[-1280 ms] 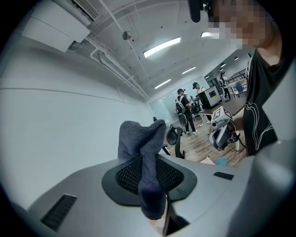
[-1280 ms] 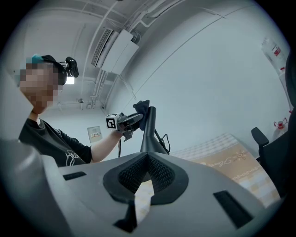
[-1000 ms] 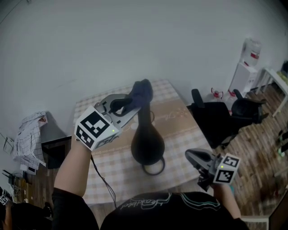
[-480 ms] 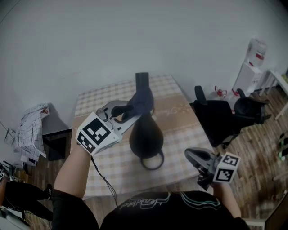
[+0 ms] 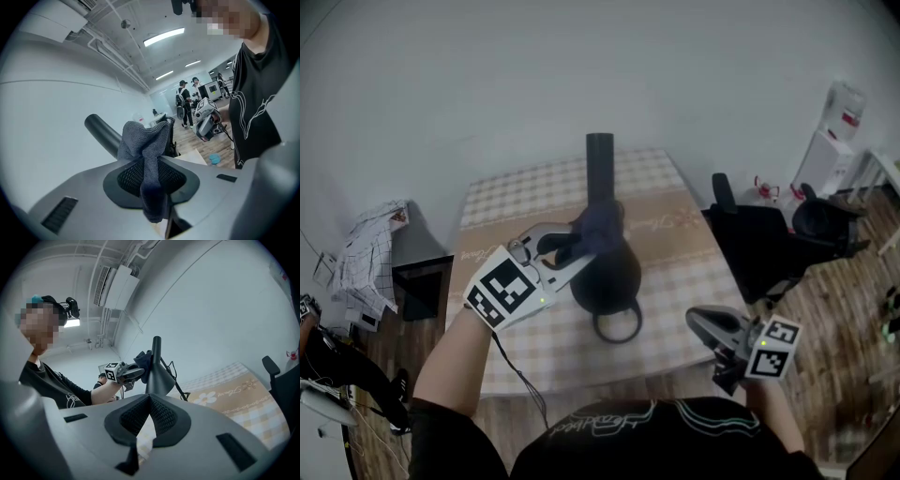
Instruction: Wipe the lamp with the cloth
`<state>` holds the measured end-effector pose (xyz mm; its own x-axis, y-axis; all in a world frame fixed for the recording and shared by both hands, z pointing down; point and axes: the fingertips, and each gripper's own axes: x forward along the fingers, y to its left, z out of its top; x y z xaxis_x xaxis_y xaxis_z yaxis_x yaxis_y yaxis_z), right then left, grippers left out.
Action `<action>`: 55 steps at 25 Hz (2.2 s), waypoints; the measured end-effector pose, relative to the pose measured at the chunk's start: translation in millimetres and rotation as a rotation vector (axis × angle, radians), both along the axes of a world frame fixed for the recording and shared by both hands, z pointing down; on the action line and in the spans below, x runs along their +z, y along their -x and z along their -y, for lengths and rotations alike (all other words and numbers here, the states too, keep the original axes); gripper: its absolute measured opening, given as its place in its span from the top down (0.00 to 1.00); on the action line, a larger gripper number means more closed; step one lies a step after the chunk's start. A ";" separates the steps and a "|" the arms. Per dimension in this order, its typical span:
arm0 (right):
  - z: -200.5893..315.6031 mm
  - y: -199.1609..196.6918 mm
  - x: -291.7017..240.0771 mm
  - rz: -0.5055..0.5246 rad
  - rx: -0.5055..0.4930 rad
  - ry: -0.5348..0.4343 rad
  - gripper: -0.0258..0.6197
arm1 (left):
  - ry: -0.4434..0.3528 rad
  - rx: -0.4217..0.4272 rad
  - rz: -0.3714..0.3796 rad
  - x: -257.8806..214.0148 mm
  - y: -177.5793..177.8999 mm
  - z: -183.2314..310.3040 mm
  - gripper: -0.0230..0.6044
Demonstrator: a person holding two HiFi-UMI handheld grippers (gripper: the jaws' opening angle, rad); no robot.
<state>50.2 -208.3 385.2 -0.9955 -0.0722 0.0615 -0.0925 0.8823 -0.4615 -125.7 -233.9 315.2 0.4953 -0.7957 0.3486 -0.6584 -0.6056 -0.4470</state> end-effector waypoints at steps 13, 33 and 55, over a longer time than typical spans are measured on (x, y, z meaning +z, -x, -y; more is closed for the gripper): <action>-16.6 18.6 15.8 -0.020 -0.005 0.035 0.94 | 0.063 0.010 -0.012 35.4 -9.5 -23.9 0.85; -81.6 40.0 35.2 -0.045 0.092 0.122 0.94 | 0.189 0.030 -0.139 96.2 -27.5 -71.7 0.85; -35.6 39.1 10.9 -0.003 -0.118 0.046 0.94 | 0.088 -0.167 -0.390 21.8 -32.8 -98.5 0.85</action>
